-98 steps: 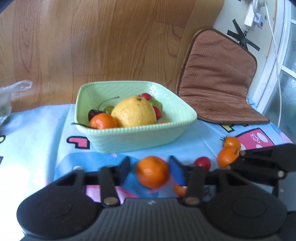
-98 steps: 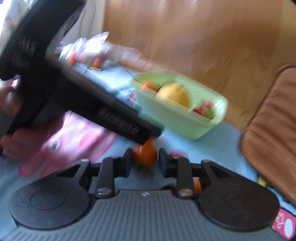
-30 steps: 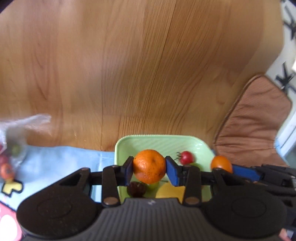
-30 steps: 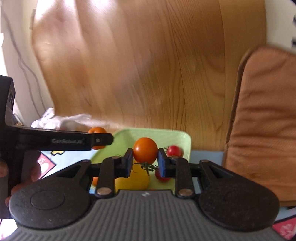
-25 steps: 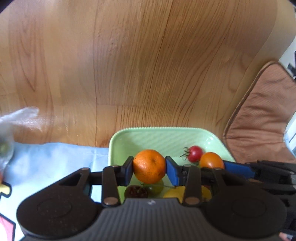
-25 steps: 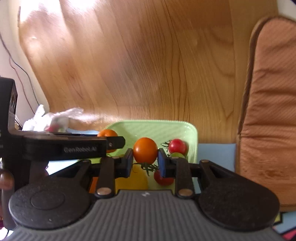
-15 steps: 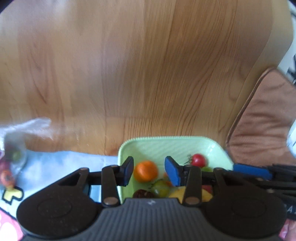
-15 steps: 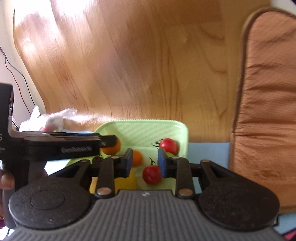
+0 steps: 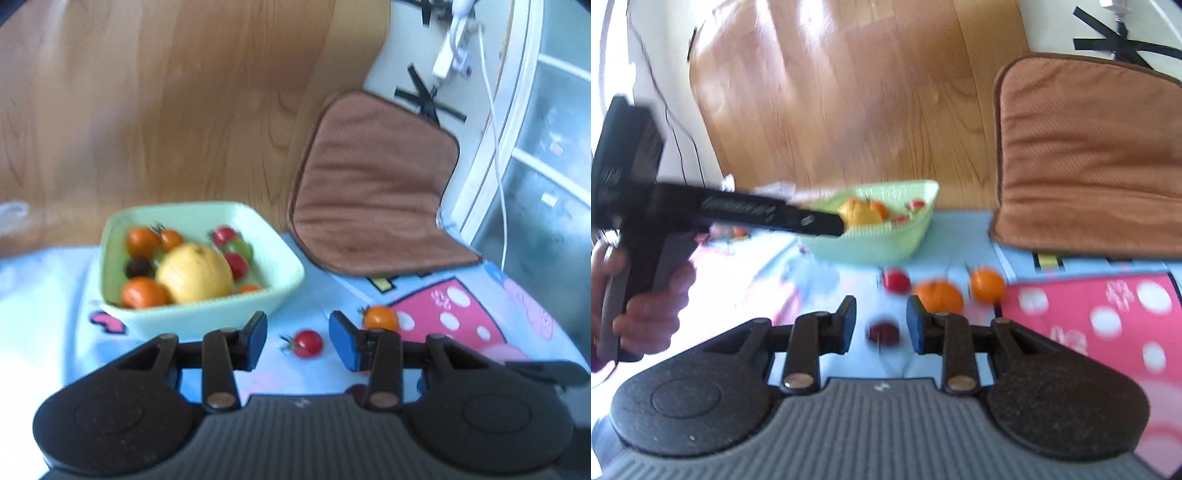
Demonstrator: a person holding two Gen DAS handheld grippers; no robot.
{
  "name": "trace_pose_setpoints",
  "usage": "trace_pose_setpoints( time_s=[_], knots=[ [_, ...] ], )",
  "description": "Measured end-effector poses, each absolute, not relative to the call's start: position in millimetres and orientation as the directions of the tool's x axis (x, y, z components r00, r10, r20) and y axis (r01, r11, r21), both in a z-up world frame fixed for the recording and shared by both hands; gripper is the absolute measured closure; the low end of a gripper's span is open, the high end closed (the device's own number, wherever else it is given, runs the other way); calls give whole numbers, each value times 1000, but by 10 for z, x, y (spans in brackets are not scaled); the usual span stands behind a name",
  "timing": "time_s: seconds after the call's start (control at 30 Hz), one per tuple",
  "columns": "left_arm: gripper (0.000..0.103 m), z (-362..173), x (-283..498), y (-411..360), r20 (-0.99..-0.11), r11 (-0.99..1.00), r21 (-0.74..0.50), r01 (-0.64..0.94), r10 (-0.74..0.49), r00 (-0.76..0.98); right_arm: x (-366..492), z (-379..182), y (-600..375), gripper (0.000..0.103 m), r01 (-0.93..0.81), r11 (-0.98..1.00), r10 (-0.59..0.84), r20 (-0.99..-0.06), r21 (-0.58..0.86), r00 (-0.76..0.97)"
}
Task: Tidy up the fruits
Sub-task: 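Grasp a red cherry tomato with the left tool while the right tool grasps a dark cherry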
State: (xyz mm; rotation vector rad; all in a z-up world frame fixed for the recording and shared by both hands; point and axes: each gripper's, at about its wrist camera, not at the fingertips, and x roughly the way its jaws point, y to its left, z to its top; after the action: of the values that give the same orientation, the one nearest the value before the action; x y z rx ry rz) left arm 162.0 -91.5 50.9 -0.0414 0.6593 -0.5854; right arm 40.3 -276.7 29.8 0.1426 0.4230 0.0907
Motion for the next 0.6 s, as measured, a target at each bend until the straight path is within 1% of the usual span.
trace_pose_setpoints(
  time_s=[0.1, 0.17, 0.33, 0.43, 0.53, 0.57, 0.6],
  knots=[
    [65, 405, 1696, -1014, -582, 835, -226, 501, -529, 618, 458, 231, -2679, 71, -75, 989, 122, -421, 127, 899],
    [65, 354, 1707, -1083, -587, 835, -207, 510, -523, 618, 526, 208, -2632, 70, -72, 992, 108, -430, 100, 897],
    [65, 197, 1783, -1200, -614, 838, -159, 521, -498, 613, 632, 131, -2628, 70, -71, 992, 113, -453, 107, 884],
    [62, 122, 1859, -1234, -624, 834, -166, 526, -502, 599, 686, 92, -2621, 61, -57, 993, 98, -463, 102, 881],
    [65, 63, 1878, -1249, -617, 833, -161, 530, -504, 604, 738, 79, -2642, 61, -50, 991, 102, -474, 120, 875],
    [68, 55, 1877, -1257, -615, 833, -158, 531, -504, 607, 755, 75, -2643, 62, -46, 991, 100, -478, 123, 873],
    [68, 52, 1878, -1260, -614, 831, -160, 532, -506, 606, 763, 74, -2644, 63, -44, 991, 98, -477, 123, 873]
  ],
)
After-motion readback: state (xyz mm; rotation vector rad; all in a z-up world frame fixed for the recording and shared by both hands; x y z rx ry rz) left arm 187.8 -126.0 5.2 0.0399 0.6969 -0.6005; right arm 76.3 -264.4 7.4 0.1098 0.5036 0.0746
